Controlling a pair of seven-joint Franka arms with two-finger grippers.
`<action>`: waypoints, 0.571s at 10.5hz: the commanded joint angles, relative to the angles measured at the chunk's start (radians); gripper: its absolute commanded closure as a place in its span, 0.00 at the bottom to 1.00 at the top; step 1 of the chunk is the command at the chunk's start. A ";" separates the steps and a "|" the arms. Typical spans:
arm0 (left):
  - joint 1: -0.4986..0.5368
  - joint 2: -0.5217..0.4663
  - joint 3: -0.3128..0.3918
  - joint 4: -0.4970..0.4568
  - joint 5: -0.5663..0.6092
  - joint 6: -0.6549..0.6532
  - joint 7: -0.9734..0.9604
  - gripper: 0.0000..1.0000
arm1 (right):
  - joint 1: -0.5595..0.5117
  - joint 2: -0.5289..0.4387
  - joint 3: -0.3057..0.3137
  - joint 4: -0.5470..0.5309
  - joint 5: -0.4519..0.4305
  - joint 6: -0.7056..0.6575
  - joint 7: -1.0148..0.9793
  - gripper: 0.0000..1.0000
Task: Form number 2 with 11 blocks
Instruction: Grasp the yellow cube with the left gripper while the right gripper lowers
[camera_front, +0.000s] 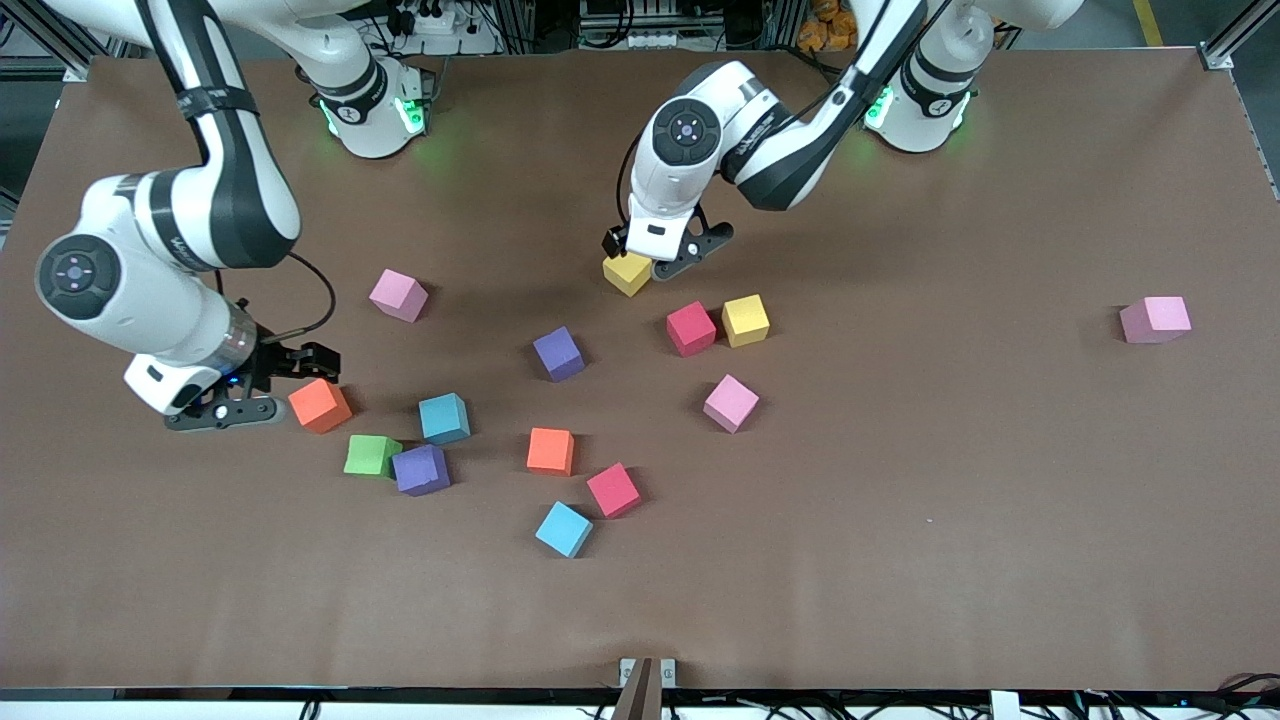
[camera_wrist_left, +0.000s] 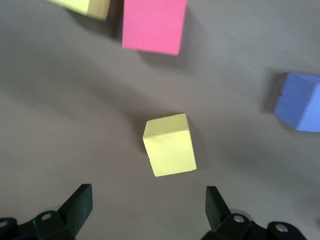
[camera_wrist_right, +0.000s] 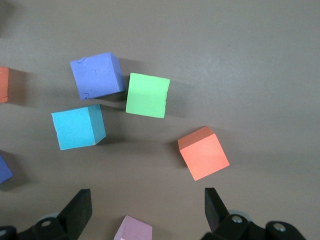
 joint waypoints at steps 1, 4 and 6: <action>-0.032 0.037 -0.006 -0.007 0.001 0.079 -0.168 0.00 | 0.008 -0.023 -0.006 -0.132 0.008 0.116 0.024 0.00; -0.050 0.063 -0.009 -0.034 0.092 0.157 -0.211 0.00 | 0.064 0.017 -0.004 -0.119 0.003 0.202 0.044 0.00; -0.050 0.075 -0.009 -0.059 0.092 0.211 -0.263 0.00 | 0.107 0.126 -0.004 -0.003 0.002 0.202 0.046 0.00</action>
